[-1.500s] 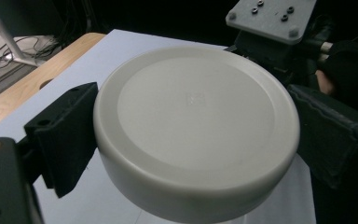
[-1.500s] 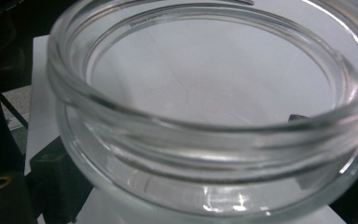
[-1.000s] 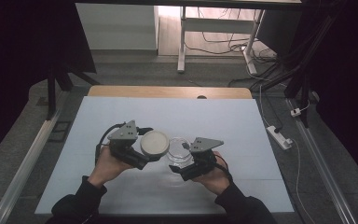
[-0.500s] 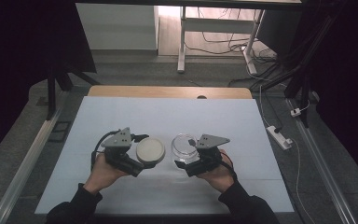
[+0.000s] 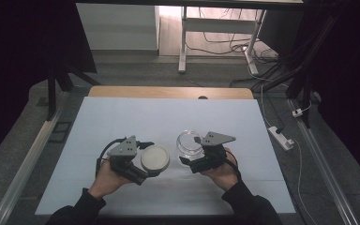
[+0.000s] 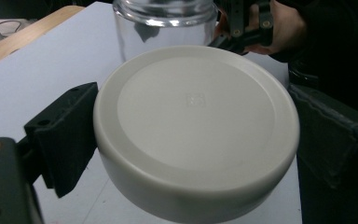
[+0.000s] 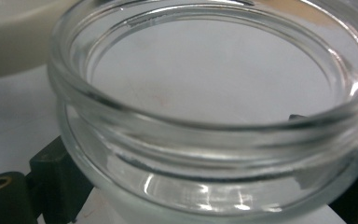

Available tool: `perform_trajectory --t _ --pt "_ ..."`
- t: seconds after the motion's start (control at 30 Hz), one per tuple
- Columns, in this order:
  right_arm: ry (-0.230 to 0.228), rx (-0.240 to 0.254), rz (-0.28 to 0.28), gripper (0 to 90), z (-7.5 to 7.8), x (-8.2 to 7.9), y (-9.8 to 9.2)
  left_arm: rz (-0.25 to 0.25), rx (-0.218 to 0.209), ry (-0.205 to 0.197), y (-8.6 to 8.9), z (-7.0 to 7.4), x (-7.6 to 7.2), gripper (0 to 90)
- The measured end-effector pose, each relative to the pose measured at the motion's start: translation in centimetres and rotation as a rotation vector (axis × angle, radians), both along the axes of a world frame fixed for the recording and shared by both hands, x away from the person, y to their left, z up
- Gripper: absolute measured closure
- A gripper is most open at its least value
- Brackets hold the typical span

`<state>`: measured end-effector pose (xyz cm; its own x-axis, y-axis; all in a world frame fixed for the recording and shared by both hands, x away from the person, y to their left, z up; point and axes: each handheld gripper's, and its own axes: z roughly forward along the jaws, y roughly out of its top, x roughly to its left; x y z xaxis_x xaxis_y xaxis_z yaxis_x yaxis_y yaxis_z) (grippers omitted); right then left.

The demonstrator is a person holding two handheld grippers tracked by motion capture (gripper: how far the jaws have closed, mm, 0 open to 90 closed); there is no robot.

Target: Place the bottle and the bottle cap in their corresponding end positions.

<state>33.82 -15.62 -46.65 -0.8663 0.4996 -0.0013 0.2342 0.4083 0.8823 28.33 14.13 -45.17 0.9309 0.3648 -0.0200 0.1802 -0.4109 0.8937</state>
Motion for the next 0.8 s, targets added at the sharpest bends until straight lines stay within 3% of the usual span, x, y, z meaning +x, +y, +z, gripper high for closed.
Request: perform_trajectory --t 0.33,0.8 --pt "-0.014 -0.004 -0.042 6.5 -0.3 1.1 -0.1 -0.05 -0.009 0.013 -0.7 -2.2 -0.3 8.2" --pt "-0.007 -0.009 -0.075 6.5 -1.3 3.1 1.1 -0.094 0.044 0.015 -2.4 -5.1 0.0 8.1"
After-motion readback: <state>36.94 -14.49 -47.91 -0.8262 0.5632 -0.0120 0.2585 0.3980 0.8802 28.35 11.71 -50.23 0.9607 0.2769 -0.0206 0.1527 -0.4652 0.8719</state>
